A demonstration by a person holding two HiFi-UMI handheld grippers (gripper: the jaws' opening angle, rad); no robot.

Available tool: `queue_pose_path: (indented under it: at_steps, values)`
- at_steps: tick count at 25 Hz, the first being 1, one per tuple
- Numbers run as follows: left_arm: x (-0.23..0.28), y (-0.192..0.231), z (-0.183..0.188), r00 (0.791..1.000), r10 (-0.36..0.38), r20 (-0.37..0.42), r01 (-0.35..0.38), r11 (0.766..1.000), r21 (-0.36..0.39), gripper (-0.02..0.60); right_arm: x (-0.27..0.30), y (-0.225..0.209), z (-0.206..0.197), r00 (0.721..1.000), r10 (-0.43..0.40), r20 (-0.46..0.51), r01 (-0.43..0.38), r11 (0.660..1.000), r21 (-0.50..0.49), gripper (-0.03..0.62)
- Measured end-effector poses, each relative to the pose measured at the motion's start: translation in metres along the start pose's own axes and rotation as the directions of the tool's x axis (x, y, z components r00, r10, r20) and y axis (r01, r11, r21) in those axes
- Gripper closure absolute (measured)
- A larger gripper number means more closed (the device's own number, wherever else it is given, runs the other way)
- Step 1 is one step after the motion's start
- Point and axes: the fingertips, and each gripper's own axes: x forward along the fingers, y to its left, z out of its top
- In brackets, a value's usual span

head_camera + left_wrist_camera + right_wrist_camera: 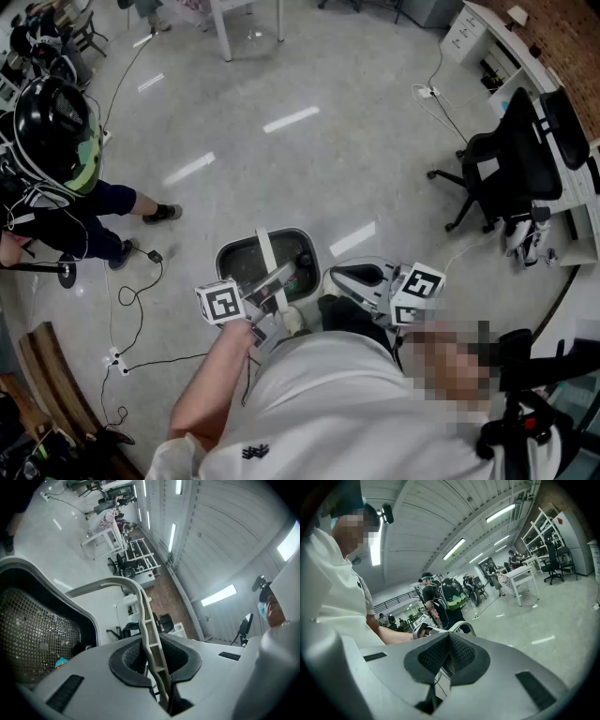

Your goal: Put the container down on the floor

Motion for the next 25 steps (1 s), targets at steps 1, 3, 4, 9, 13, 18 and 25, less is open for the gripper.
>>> queue_pose_path:
  at_steps: [1, 3, 4, 9, 13, 18, 25]
  values:
    - [0.001, 0.0, 0.0, 1.0, -0.003, -0.004, 0.003, 1.0, -0.007, 0.53, -0.001, -0.002, 0.002, 1.0, -0.006, 0.003, 0.006, 1.0, -0.001, 0.579]
    - [0.003, 0.0, -0.002, 1.0, -0.007, -0.016, 0.006, 1.0, -0.016, 0.529, -0.004, -0.008, 0.006, 1.0, -0.018, 0.01, 0.018, 1.0, -0.005, 0.579]
    - [0.006, 0.0, -0.002, 1.0, -0.009, -0.025, 0.009, 1.0, -0.009, 0.529, -0.006, -0.011, 0.008, 1.0, -0.023, 0.013, 0.023, 1.0, -0.009, 0.579]
    - [0.036, -0.009, 0.003, 0.995, -0.038, -0.093, 0.045, 0.996, 0.073, 0.529, -0.018, -0.033, 0.021, 0.998, -0.04, 0.042, 0.041, 0.999, -0.015, 0.579]
    - [0.077, -0.015, 0.014, 0.989, -0.05, -0.136, 0.063, 0.994, 0.092, 0.529, -0.034, -0.06, 0.034, 0.997, -0.051, 0.058, 0.051, 0.999, -0.014, 0.579]
    - [0.162, -0.023, 0.029, 0.979, -0.072, -0.19, 0.096, 0.988, 0.121, 0.529, -0.079, -0.113, 0.053, 0.994, -0.067, 0.086, 0.069, 0.997, -0.027, 0.579]
    - [0.252, -0.006, 0.055, 0.966, -0.077, -0.247, 0.103, 0.99, 0.096, 0.529, -0.117, -0.181, 0.066, 0.977, -0.162, 0.139, 0.164, 0.987, 0.003, 0.576]
